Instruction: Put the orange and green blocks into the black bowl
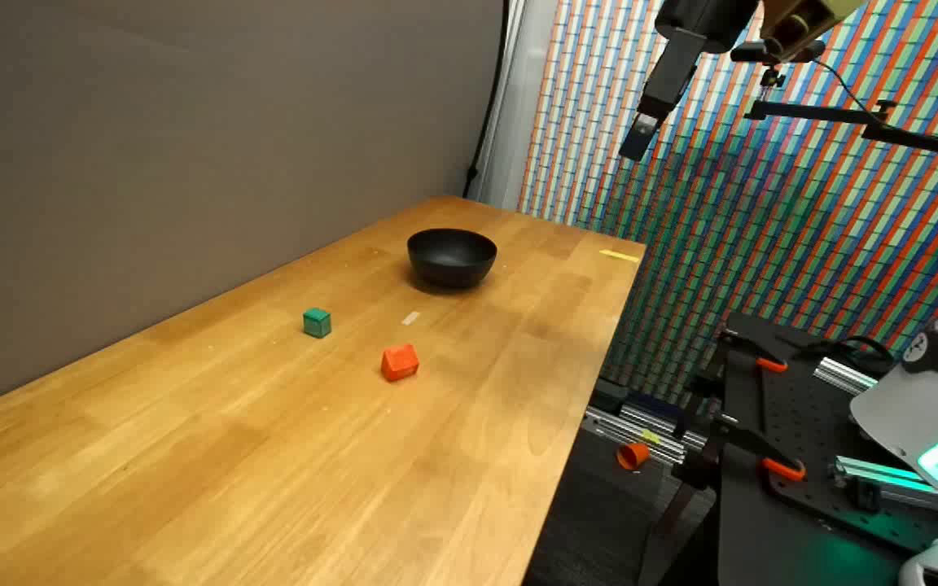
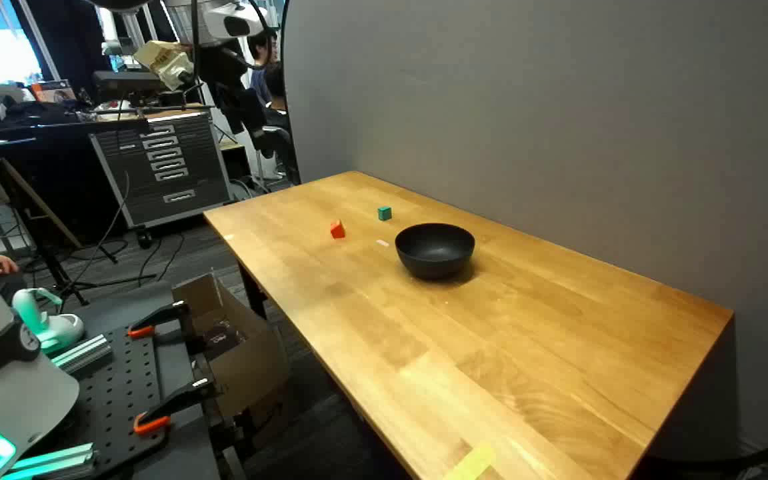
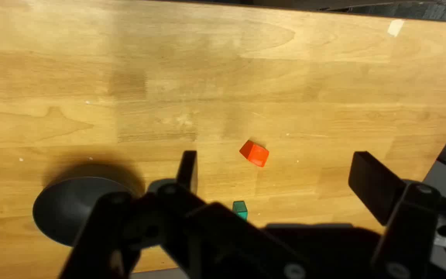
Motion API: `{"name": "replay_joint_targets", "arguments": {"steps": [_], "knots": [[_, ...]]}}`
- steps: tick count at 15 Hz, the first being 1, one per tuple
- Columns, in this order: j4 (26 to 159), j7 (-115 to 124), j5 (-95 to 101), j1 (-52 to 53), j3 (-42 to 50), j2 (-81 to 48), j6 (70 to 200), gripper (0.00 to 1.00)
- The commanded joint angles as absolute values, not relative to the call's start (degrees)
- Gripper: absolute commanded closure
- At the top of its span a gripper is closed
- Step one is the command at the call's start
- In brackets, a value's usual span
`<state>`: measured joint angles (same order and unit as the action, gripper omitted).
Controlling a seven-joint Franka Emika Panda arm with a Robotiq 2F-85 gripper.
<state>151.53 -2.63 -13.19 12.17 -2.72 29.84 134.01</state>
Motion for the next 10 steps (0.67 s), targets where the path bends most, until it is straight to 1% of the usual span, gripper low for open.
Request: {"name": "replay_joint_targets", "arguments": {"steps": [1, 3, 5, 8, 10], "knots": [[151.3, -2.8, -13.4, 11.8, -3.1, 29.9, 133.8, 0.00], [151.1, -2.8, -13.4, 11.8, -3.1, 29.9, 133.8, 0.00], [149.6, 4.8, -8.0, 7.9, -6.9, 26.8, 135.0, 0.00], [144.3, 15.2, 0.8, 4.2, -12.8, 16.7, 136.7, 0.00], [140.4, 20.0, 3.6, 3.9, -14.7, 10.2, 136.1, 0.00]]}}
